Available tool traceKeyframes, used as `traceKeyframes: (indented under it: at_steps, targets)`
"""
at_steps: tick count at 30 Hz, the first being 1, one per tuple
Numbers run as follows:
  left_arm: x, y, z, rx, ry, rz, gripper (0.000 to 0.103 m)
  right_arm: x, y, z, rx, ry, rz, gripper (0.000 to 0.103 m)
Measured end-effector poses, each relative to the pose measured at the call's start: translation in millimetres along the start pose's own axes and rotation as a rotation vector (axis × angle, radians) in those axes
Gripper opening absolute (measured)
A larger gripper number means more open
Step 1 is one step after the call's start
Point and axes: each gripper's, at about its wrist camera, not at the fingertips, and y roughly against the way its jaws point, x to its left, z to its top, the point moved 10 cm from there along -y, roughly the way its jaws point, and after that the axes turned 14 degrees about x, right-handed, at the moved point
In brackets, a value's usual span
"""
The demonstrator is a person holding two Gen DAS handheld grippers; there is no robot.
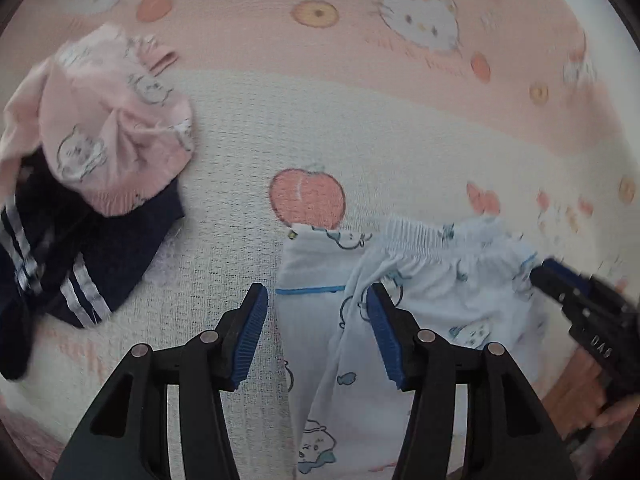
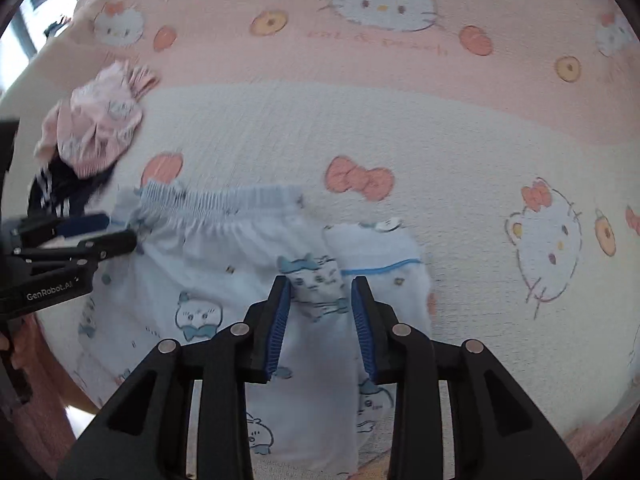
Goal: Fold clothes
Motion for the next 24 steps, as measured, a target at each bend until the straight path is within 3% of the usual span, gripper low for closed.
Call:
traceKeyframes:
  at_steps: [3, 8, 10, 12, 15, 19, 20, 24]
  targets:
    - [16, -3, -1, 0.012, 0.060, -0.029, 0.055, -14, 9, 5, -0.039, -0.074, 0.082, 0.046]
    - [19, -25, -15, 0.055, 0.126, -0.166, 0.055, -48, -23, -13, 0.095, -0.248, 0.110, 0.046]
    - [13, -28, -22, 0.082, 0.134, -0.245, 0.055, -48, -19, -16, 0.090, -0.274, 0.189, 0.046]
    - [8, -31, -26, 0.093, 0.135, -0.277, 0.055, -41, -13, -18, 0.075, -0.254, 0.223, 0.046]
    - [1, -35, -27, 0.075, 0.087, -0.222, 0.055, -30, -23, -23, 0.114, -0.220, 0.223, 0.055]
    - [-7, -34, -25, 0.038, -0.013, -0.079, 0.053, -25, -33, -25, 0.121, -0.189, 0.151, 0.053]
    - [-6, -32, -25, 0.033, -0.035, -0.034, 0.045, -27, -33, -25, 0.116, -0.191, 0.119, 0.053]
    - [-3, -26, -25, 0.025, -0.063, 0.086, 0.044, -58, -30, -27, 0.098, -0.221, -0.095, 0.056]
